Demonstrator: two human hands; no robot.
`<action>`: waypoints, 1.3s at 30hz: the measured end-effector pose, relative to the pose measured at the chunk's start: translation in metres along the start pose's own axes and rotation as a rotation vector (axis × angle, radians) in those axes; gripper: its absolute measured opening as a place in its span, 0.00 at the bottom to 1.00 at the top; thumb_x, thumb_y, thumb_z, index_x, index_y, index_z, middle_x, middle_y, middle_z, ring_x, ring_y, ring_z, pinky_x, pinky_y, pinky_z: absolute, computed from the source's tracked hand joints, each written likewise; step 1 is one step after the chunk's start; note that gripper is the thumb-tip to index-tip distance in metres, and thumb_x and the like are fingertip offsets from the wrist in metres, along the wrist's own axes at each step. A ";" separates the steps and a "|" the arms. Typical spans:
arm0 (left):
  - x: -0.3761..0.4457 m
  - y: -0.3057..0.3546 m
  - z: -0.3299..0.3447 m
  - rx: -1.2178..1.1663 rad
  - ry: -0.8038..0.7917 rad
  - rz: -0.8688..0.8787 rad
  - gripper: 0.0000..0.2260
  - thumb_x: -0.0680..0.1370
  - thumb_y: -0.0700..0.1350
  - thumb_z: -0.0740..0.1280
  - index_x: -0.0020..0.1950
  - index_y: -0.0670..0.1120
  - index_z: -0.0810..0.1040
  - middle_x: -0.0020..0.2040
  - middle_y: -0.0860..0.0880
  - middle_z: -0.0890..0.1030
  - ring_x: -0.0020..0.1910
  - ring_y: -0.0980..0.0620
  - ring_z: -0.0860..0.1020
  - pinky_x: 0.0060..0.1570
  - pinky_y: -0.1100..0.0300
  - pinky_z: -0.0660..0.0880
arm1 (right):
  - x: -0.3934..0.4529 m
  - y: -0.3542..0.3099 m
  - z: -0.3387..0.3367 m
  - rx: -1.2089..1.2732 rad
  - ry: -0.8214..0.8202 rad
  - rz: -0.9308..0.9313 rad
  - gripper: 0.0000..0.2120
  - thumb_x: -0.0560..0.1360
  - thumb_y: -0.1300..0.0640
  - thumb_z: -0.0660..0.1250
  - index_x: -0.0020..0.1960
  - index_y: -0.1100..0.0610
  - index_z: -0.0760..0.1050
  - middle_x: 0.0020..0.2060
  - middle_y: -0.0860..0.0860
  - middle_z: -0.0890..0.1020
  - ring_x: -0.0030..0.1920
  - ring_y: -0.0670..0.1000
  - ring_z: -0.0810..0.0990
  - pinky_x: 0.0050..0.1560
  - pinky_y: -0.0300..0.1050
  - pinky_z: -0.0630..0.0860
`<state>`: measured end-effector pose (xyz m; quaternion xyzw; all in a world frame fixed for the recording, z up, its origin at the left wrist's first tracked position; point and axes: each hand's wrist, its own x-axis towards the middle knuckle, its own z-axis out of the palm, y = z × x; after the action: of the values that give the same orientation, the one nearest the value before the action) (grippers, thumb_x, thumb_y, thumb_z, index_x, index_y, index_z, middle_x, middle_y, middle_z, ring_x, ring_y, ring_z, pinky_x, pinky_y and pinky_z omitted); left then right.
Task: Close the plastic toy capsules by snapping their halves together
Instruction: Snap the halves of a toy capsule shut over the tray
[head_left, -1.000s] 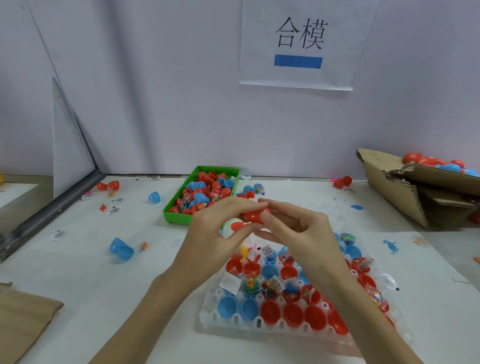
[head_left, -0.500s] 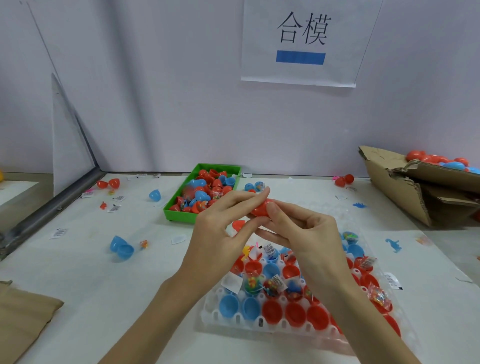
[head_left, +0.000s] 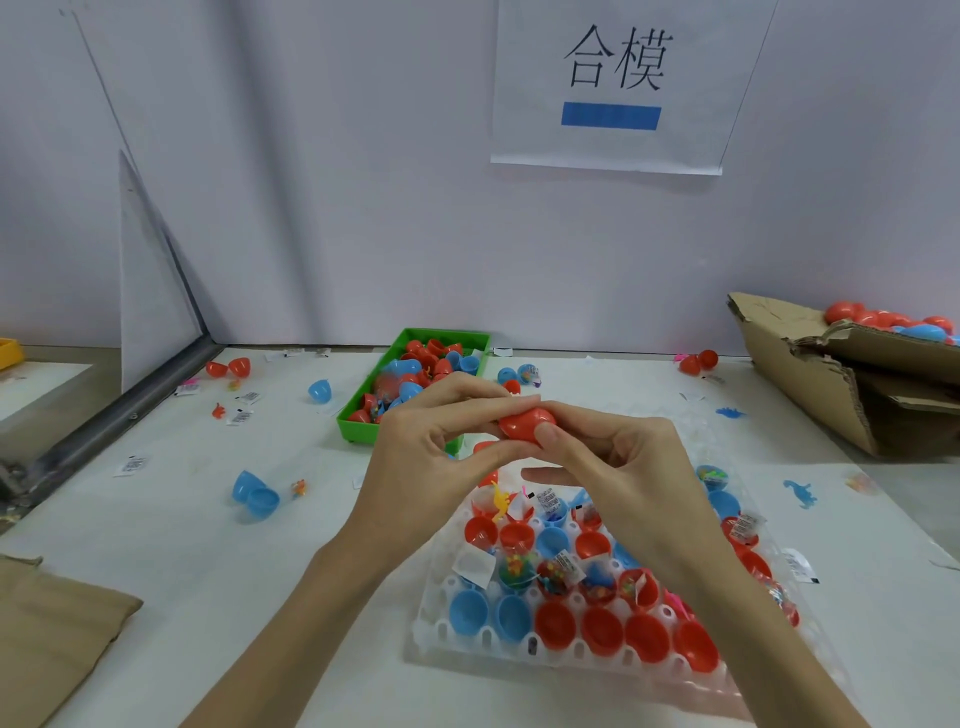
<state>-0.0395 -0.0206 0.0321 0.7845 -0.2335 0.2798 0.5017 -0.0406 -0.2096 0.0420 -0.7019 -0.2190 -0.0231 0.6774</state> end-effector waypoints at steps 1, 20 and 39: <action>0.000 0.000 0.000 0.009 -0.006 0.003 0.17 0.72 0.50 0.76 0.61 0.54 0.84 0.56 0.58 0.83 0.60 0.55 0.82 0.57 0.67 0.79 | 0.000 0.000 0.000 -0.006 0.005 0.002 0.13 0.75 0.53 0.71 0.59 0.46 0.82 0.49 0.41 0.88 0.49 0.46 0.88 0.46 0.35 0.82; -0.018 -0.018 0.022 0.632 0.041 0.342 0.17 0.87 0.45 0.56 0.69 0.36 0.76 0.61 0.41 0.78 0.60 0.44 0.76 0.65 0.52 0.75 | -0.005 0.005 0.018 0.382 0.135 0.312 0.17 0.71 0.46 0.75 0.56 0.54 0.86 0.51 0.56 0.88 0.52 0.56 0.88 0.48 0.42 0.84; -0.015 -0.012 0.021 0.252 0.025 0.127 0.17 0.79 0.38 0.73 0.68 0.42 0.81 0.59 0.48 0.85 0.60 0.57 0.81 0.63 0.70 0.74 | -0.005 0.004 0.015 0.484 0.117 0.437 0.17 0.75 0.49 0.73 0.57 0.61 0.85 0.53 0.58 0.87 0.54 0.56 0.87 0.53 0.44 0.83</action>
<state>-0.0384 -0.0341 0.0072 0.8214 -0.2394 0.3476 0.3836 -0.0482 -0.1963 0.0357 -0.5486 -0.0231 0.1350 0.8248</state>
